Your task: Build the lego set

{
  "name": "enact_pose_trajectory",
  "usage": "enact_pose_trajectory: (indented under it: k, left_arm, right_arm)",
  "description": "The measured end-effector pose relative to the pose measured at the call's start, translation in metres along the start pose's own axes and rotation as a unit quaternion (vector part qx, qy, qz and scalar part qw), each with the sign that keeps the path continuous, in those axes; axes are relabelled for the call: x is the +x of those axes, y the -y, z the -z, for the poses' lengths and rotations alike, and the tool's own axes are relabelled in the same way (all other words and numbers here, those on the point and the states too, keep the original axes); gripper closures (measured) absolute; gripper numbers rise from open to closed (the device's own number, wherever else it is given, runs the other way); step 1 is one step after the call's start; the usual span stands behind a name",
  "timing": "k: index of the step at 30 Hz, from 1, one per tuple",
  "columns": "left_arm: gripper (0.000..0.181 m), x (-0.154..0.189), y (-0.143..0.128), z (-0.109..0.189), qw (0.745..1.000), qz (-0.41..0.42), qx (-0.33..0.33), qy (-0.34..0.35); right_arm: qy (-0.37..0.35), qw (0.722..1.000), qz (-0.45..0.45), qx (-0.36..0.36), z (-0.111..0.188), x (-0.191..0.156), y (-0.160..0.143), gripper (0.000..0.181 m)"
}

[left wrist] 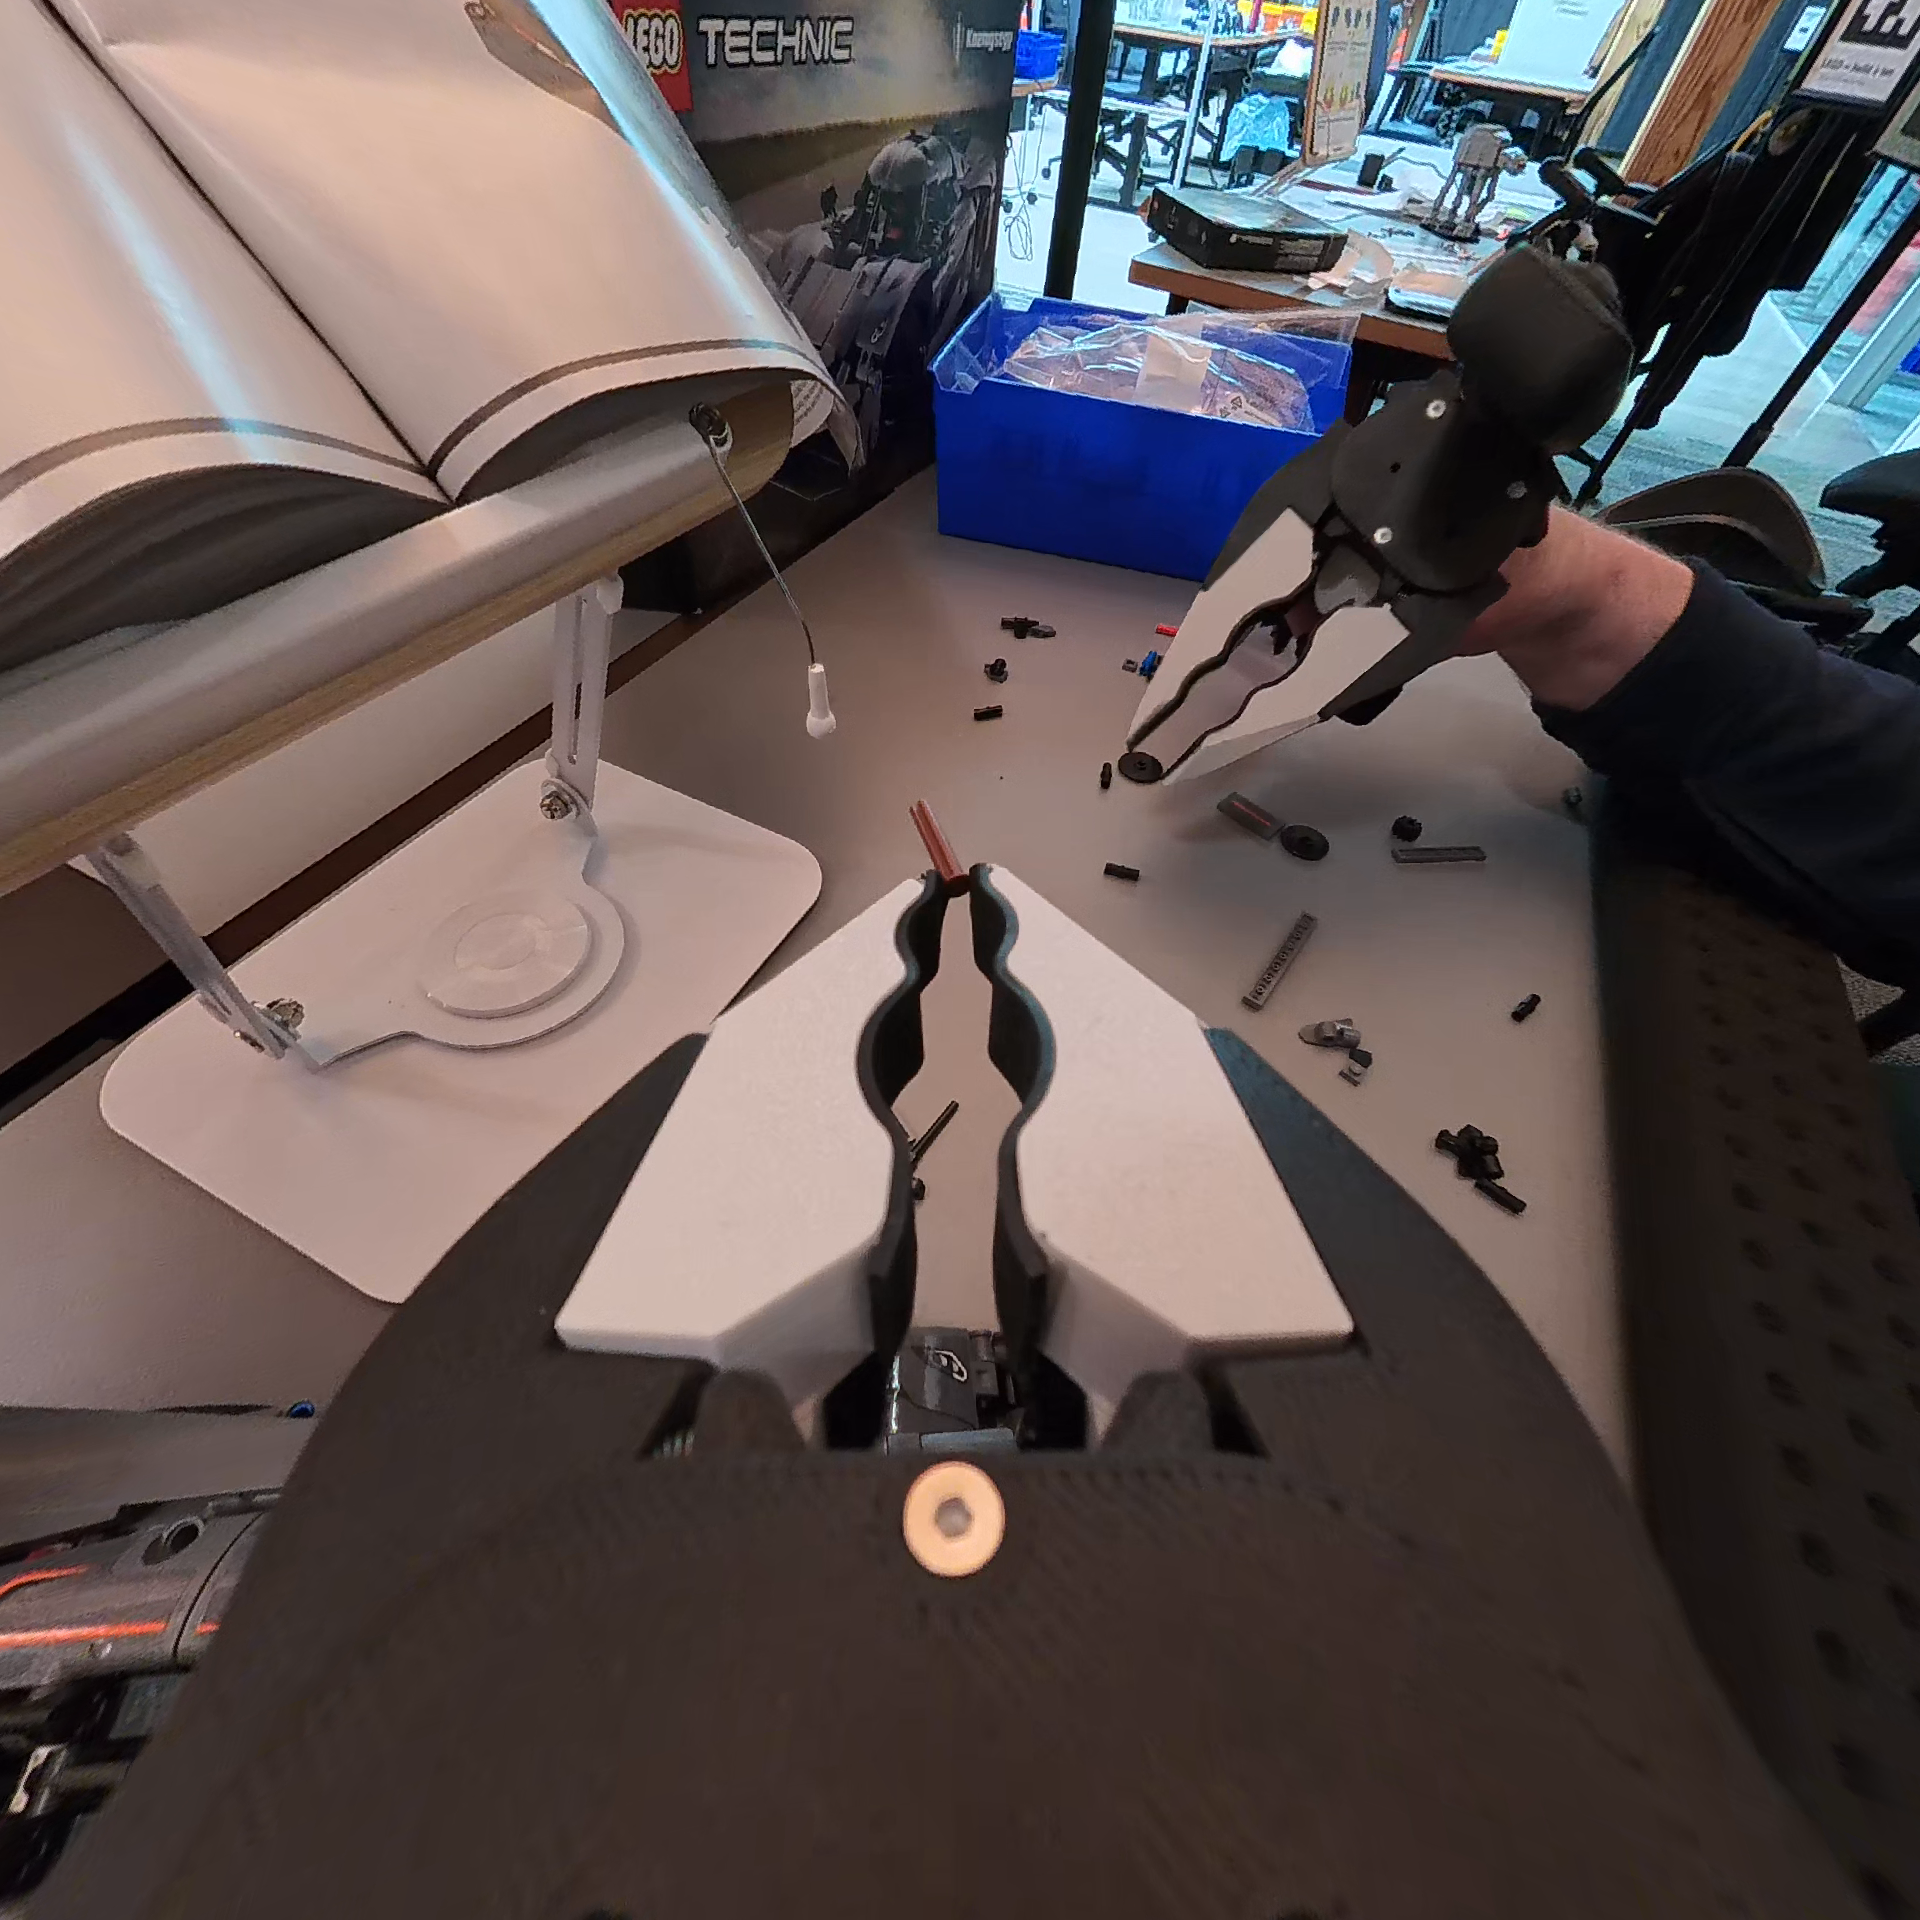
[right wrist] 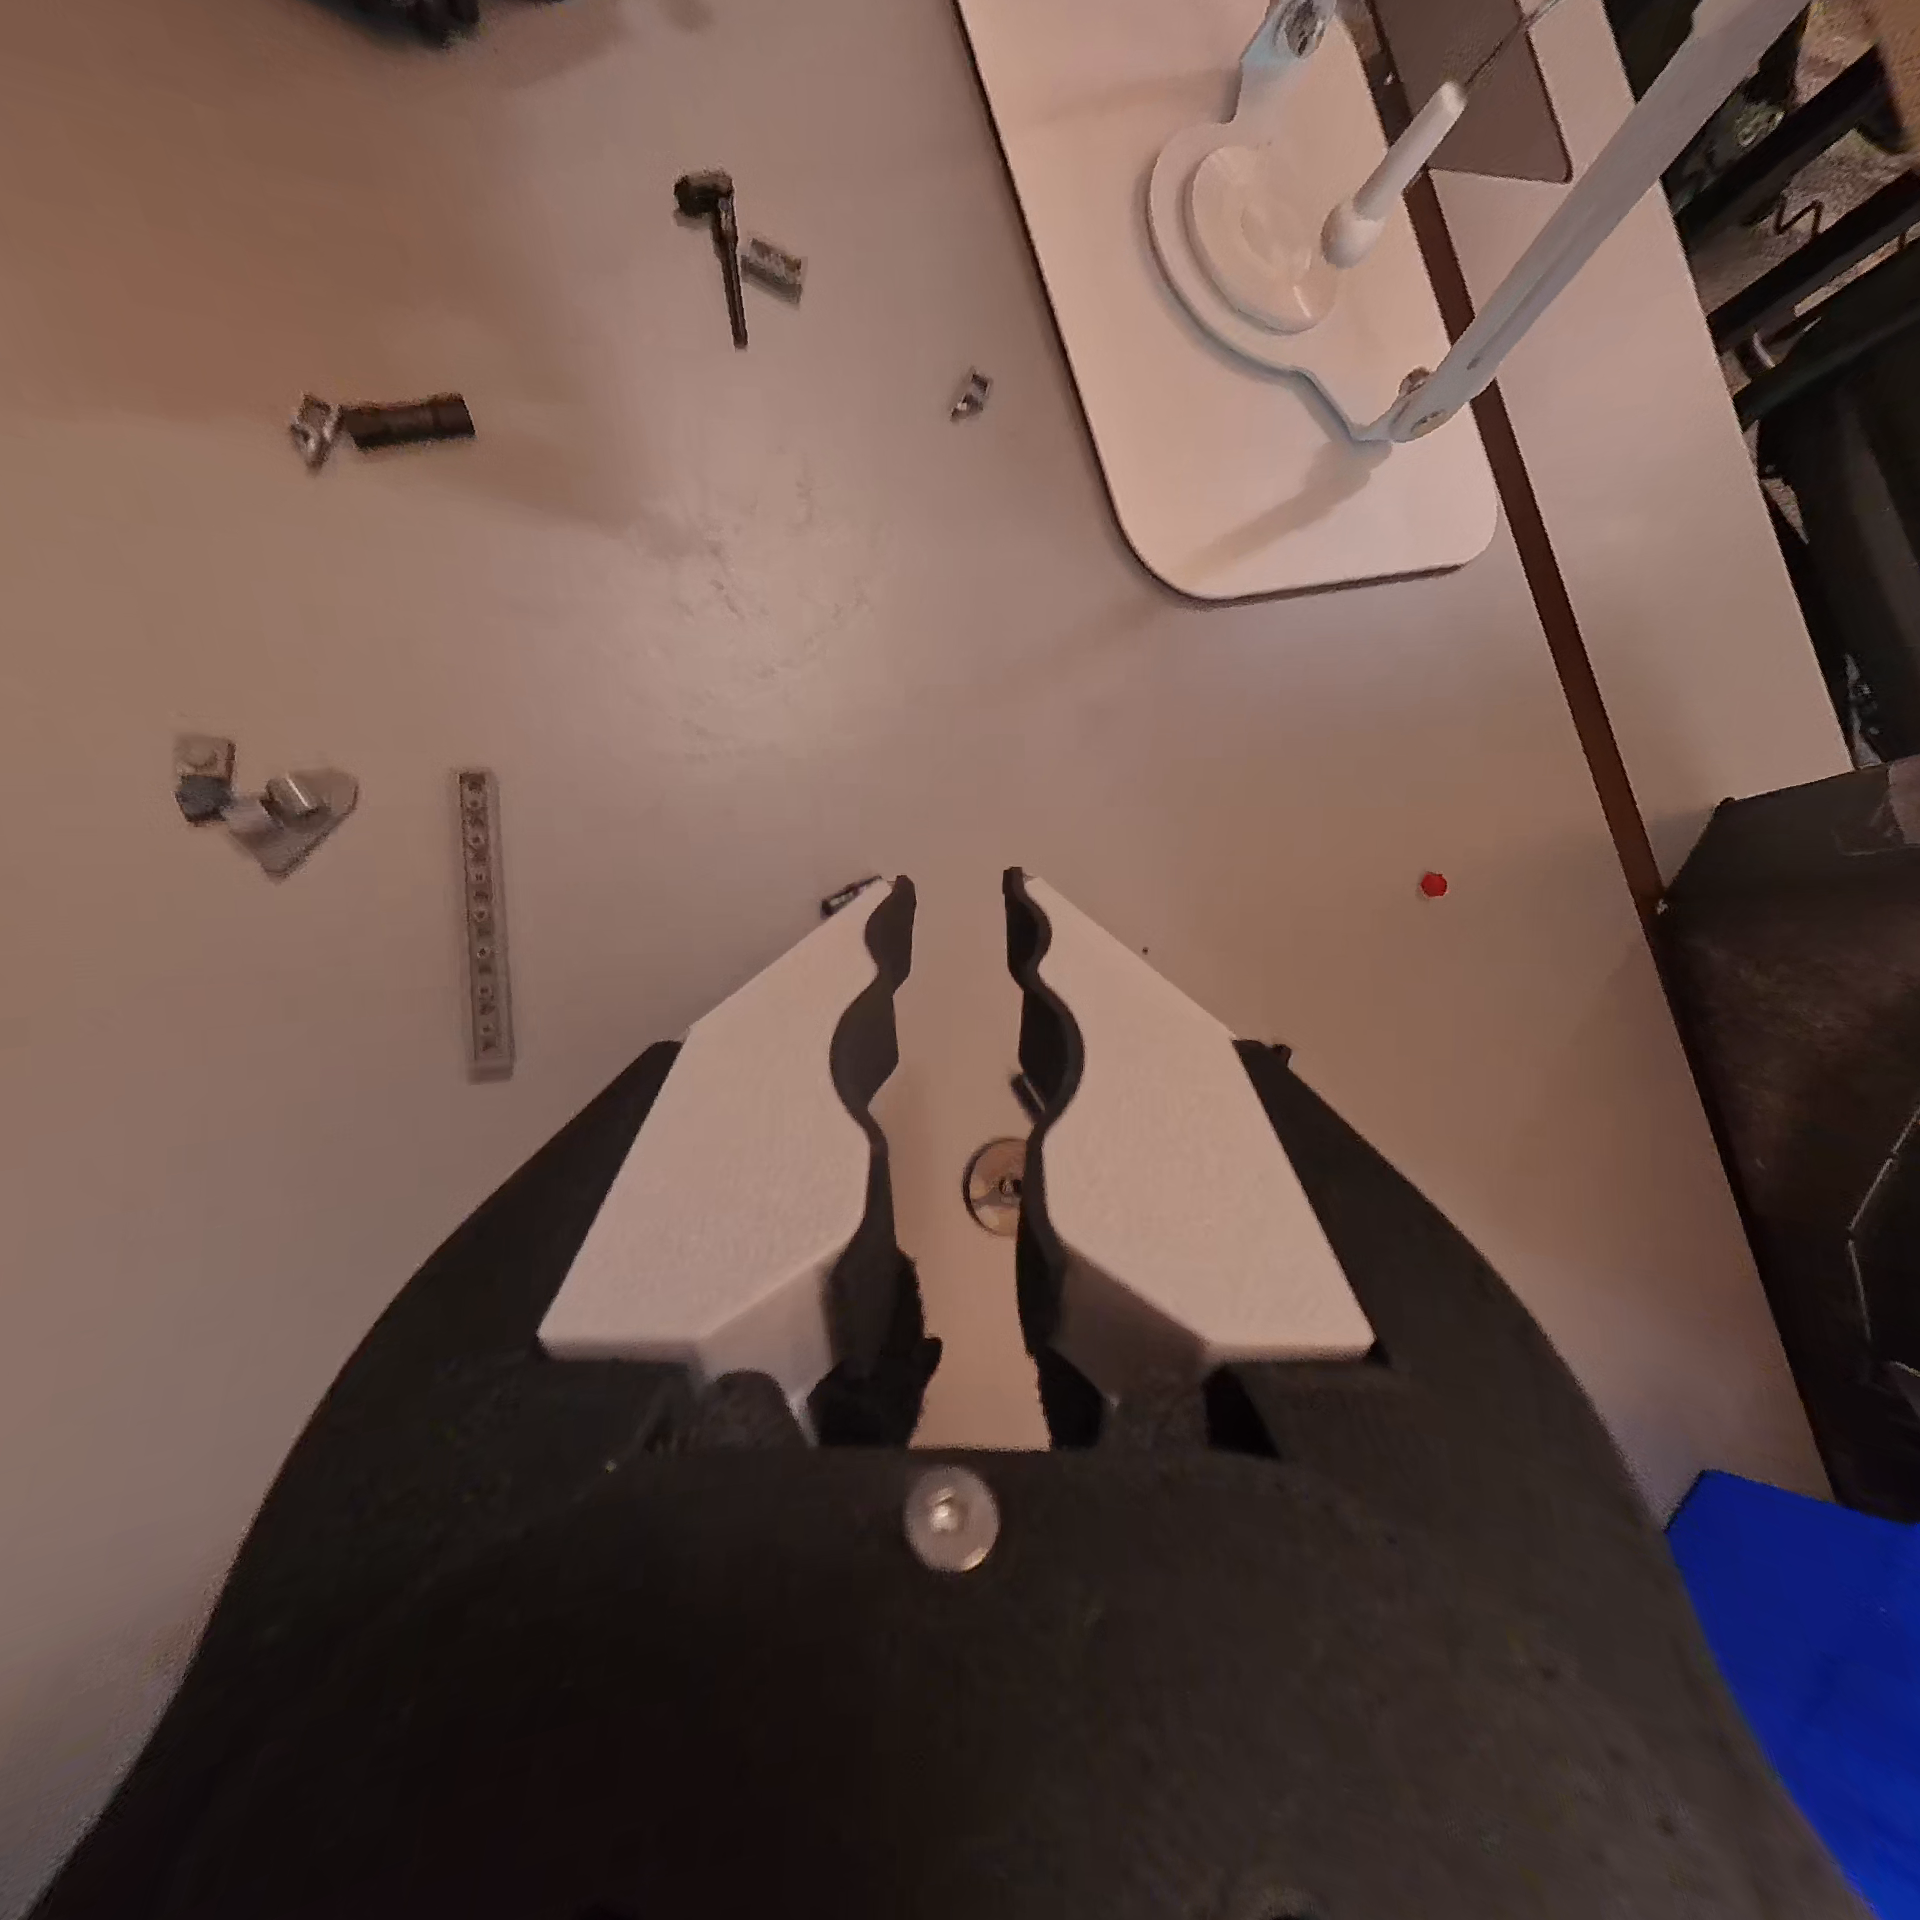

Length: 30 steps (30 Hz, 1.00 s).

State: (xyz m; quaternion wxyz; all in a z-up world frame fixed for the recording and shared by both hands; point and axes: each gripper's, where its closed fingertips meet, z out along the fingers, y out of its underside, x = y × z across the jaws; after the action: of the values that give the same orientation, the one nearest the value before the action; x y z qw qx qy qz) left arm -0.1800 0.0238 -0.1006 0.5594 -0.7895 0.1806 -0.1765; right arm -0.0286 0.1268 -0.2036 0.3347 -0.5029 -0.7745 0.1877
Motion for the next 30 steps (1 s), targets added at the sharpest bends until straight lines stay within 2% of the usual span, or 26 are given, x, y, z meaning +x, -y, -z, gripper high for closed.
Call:
enact_pose_trajectory:
  k: [7,11,14,16,23,30]
  left_arm:
    - [0.178,-0.001,0.002,0.003,1.0,-0.002,0.006,0.004]
    - [0.178,-0.001,0.003,0.004,1.0,-0.001,0.009,0.004]
    - [0.178,0.0,0.004,0.003,1.0,0.002,0.013,-0.002]
    - [0.178,-0.001,0.004,0.004,1.0,0.003,0.015,-0.002]
    - [0.178,0.0,0.008,0.006,1.0,0.002,0.023,-0.004]
    - [0.178,0.002,0.01,0.006,1.0,-0.002,0.026,-0.007]
  right_arm:
    - [0.03,0.999,0.012,0.027,-0.012,-0.021,0.025,0.158]
    - [0.065,0.995,0.028,0.068,-0.033,-0.05,0.068,0.155]
    - [0.141,0.981,-0.004,0.13,-0.047,-0.087,0.116,0.153]
    - [0.163,0.978,-0.008,0.128,-0.059,-0.097,0.131,0.148]
    - [0.156,0.984,0.043,0.074,-0.109,-0.108,0.14,0.14]
    - [0.188,0.978,0.07,0.054,-0.138,-0.12,0.151,0.14]
